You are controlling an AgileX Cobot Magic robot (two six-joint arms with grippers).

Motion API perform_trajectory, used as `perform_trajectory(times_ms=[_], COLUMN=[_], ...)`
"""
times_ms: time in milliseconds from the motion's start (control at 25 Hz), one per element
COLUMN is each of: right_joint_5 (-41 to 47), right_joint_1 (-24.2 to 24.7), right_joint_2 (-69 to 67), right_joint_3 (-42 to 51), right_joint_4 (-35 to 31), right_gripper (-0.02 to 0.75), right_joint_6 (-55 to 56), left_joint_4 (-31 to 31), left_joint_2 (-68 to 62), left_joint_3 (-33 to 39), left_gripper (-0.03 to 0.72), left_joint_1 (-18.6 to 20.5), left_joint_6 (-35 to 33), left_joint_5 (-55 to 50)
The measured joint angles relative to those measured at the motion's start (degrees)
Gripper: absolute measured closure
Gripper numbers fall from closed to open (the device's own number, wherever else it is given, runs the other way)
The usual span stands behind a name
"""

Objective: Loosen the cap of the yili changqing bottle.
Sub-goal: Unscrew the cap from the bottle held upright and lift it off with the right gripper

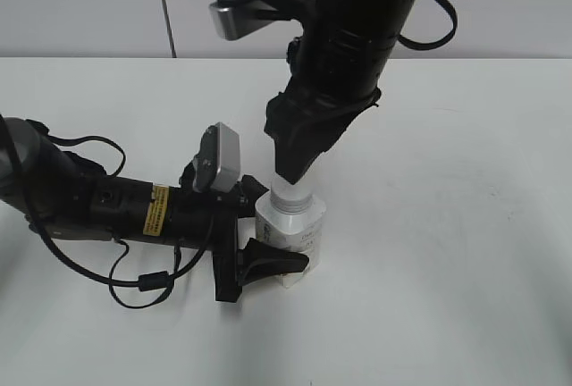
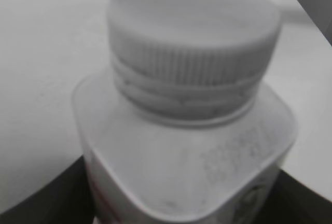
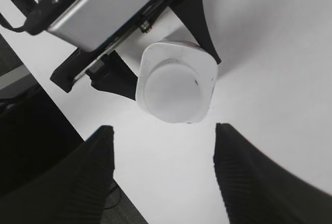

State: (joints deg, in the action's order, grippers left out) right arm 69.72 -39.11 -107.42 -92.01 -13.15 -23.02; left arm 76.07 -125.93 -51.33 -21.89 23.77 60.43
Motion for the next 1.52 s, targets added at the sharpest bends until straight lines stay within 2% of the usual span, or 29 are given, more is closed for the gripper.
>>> perform_trajectory(times_ms=[280,1520], right_joint_5=[0.0,-4.34], right_joint_1=[-0.01,-0.06], right_joint_2=[-1.41,-6.05], right_joint_3=[0.0,-0.12], right_joint_4=[-0.64,-1.26], right_gripper=[0.211,0.205], right_joint_6=[0.04,-0.49], left_joint_4=[0.0,-1.42], left_joint_2=[0.0,0.0], left_joint_3=[0.0,0.0], left_gripper=[0.204,0.204], left_joint_1=[0.0,0.0], left_joint_6=[0.0,0.0], left_joint_5=[0.0,-0.32])
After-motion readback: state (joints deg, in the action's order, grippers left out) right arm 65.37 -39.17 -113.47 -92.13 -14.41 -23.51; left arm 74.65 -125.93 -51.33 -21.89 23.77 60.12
